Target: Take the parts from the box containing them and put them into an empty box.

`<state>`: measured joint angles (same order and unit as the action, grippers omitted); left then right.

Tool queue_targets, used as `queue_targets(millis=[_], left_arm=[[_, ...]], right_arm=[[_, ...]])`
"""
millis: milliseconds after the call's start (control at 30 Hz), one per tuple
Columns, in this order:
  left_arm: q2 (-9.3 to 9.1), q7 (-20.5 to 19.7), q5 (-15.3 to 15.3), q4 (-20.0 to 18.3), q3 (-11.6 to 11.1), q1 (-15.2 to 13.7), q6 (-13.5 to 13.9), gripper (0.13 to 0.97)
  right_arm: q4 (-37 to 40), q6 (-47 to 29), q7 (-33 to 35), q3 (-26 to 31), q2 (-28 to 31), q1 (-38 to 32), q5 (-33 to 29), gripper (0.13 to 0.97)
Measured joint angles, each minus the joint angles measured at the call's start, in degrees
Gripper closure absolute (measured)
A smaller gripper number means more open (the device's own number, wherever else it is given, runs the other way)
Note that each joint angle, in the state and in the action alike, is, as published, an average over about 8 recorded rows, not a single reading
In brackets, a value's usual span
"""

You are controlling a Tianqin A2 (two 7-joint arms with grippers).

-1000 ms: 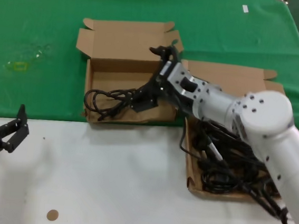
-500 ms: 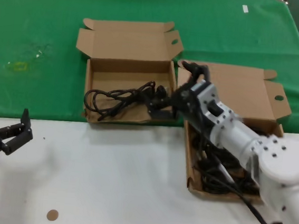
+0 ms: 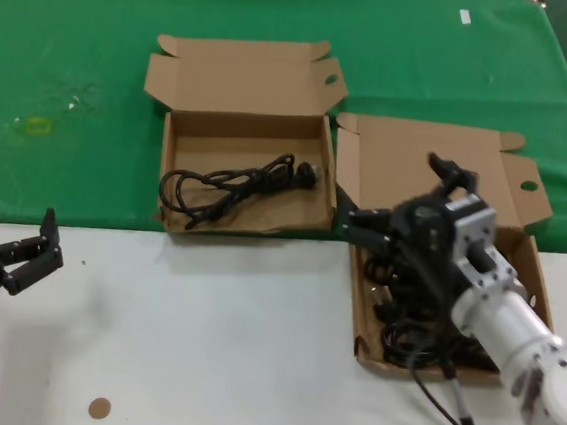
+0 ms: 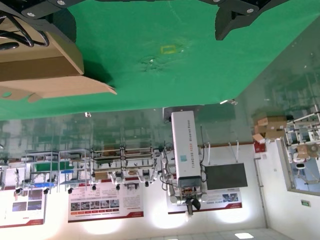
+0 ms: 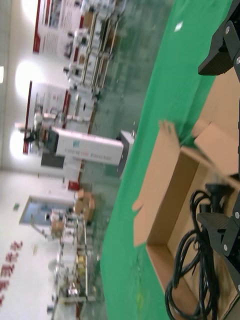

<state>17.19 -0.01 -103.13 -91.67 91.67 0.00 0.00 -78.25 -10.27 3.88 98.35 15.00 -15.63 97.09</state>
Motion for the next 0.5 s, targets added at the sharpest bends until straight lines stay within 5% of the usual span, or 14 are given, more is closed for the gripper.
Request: queue_targets(millis=[500], left_arm=[[0.00,0.0,0.0,0.0,0.0,0.0,0.0,0.132]], right_arm=[[-10.9,8.4,-3.2,-5.4,1.8,12.7,4.9,0.129]])
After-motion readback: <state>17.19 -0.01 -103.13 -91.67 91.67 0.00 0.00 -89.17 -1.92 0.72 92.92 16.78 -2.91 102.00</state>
